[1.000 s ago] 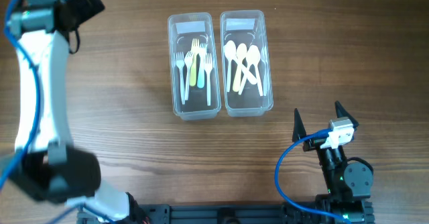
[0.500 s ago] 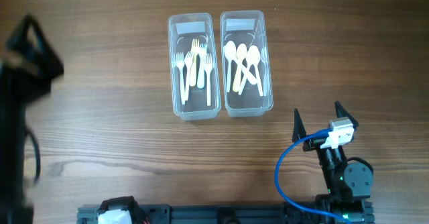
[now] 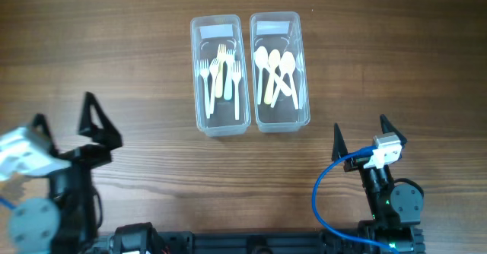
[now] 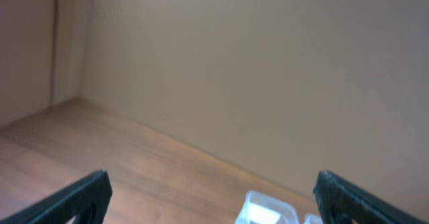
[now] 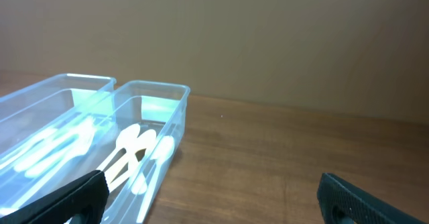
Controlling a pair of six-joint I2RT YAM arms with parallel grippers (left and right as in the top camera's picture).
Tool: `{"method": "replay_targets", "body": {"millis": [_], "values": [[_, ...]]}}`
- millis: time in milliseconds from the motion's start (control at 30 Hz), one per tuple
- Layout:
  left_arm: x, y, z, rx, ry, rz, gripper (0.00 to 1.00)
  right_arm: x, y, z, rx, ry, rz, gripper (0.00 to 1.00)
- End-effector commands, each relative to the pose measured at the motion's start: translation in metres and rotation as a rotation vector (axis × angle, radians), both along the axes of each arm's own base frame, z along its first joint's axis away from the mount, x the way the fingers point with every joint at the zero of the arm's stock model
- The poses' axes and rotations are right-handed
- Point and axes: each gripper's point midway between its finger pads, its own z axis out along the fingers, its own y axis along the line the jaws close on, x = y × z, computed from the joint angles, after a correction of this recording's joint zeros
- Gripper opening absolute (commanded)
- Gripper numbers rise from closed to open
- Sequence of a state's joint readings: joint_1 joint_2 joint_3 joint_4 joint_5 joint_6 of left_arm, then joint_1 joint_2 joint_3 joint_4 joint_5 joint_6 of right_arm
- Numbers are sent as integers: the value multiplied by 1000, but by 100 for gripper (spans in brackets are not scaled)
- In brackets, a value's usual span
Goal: Pack container
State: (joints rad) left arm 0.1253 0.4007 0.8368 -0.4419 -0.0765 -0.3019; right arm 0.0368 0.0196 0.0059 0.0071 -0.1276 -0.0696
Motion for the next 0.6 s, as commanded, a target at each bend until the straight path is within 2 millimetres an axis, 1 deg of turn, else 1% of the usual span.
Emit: {"method": "replay_targets", "body": {"millis": [0, 100, 200, 400, 567], "values": [[15, -15, -47, 1, -26, -95, 100, 0, 3, 1, -2, -5, 13, 100], [21, -23, -69, -2, -68, -144, 100, 0, 3, 1, -2, -5, 13, 100], [22, -26, -90, -51, -91, -160, 100, 0, 3, 1, -2, -5, 13, 100], [23, -39, -120, -66, -59, -213, 100, 0, 3, 1, -3, -5, 13, 100], [24, -42, -142, -70, -36, -226, 100, 0, 3, 1, -2, -5, 13, 100]]}}
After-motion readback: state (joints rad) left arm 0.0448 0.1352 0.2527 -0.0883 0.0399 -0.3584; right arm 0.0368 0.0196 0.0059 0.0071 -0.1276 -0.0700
